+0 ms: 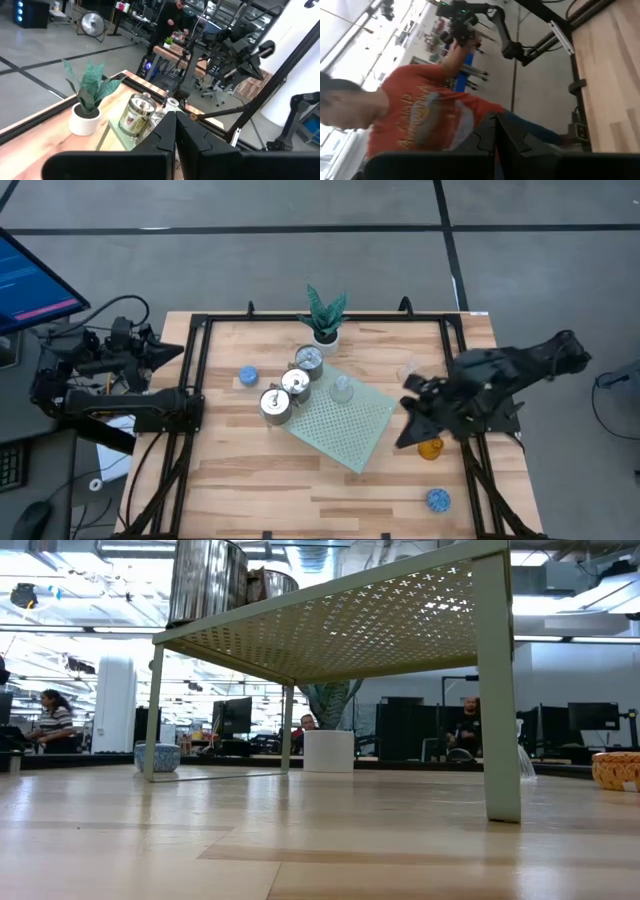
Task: Pick & Place candle stick holders
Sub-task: Put the yellow candle holder on the shelf
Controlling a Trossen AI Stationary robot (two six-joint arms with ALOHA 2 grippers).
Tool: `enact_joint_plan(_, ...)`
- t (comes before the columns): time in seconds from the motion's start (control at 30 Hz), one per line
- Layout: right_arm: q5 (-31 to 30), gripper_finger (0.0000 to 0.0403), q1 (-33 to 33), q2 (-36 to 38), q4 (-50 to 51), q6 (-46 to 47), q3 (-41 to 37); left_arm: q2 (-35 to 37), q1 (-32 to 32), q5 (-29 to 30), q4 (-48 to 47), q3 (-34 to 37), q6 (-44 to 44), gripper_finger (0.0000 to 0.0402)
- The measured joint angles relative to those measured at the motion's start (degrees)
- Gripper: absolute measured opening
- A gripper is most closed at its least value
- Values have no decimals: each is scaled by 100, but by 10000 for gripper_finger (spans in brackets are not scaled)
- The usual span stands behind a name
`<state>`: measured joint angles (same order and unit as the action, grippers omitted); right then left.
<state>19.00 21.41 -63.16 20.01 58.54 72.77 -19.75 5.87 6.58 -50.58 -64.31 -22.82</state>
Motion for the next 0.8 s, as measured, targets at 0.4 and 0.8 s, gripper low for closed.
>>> enact_joint_plan(0.4,2470,0,-105,-1586,76,1102,3,26,-2,19,5,260,2,8)
enact_joint_plan(0.8,2377,0,-242,-1106,472,662,0,609,-2,173,170,588,361,5)
